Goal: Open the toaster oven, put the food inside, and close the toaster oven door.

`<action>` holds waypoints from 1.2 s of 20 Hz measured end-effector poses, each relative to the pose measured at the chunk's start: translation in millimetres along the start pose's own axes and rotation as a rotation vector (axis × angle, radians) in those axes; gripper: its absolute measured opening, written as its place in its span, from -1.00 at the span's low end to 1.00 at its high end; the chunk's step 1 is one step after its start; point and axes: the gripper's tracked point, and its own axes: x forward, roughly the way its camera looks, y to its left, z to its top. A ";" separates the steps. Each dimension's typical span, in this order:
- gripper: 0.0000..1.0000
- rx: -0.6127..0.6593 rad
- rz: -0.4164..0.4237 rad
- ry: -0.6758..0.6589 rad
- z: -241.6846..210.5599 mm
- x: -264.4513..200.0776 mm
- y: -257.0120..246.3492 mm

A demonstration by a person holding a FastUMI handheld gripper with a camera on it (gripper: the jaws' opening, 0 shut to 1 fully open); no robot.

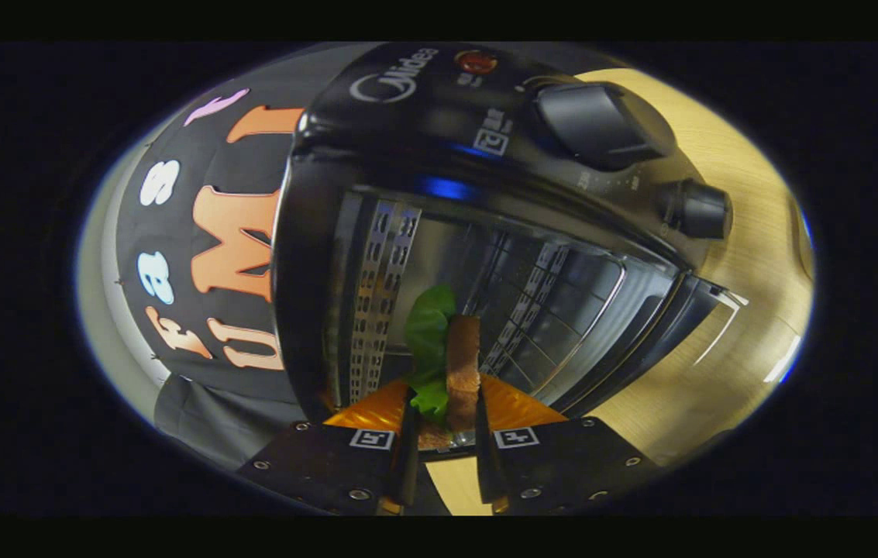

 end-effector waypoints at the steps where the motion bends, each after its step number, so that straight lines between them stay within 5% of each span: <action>1: -0.35 0.008 -0.012 -0.008 0.7 4.3 -0.5; 4: -0.25 0.016 -0.102 0.006 -2.9 -1.3 -11.6; 5: -0.02 0.024 -0.120 0.033 -4.8 2.3 -14.5; 8: 0.16 0.028 -0.161 0.131 -23.6 -4.4 -17.7; 11: 0.93 -0.089 -0.195 0.148 -22.1 -25.2 -22.1; 18: 0.95 -0.248 -0.185 0.172 -11.5 -89.3 -22.8; 24: 0.95 -0.186 -0.198 0.144 -8.9 -53.0 -20.6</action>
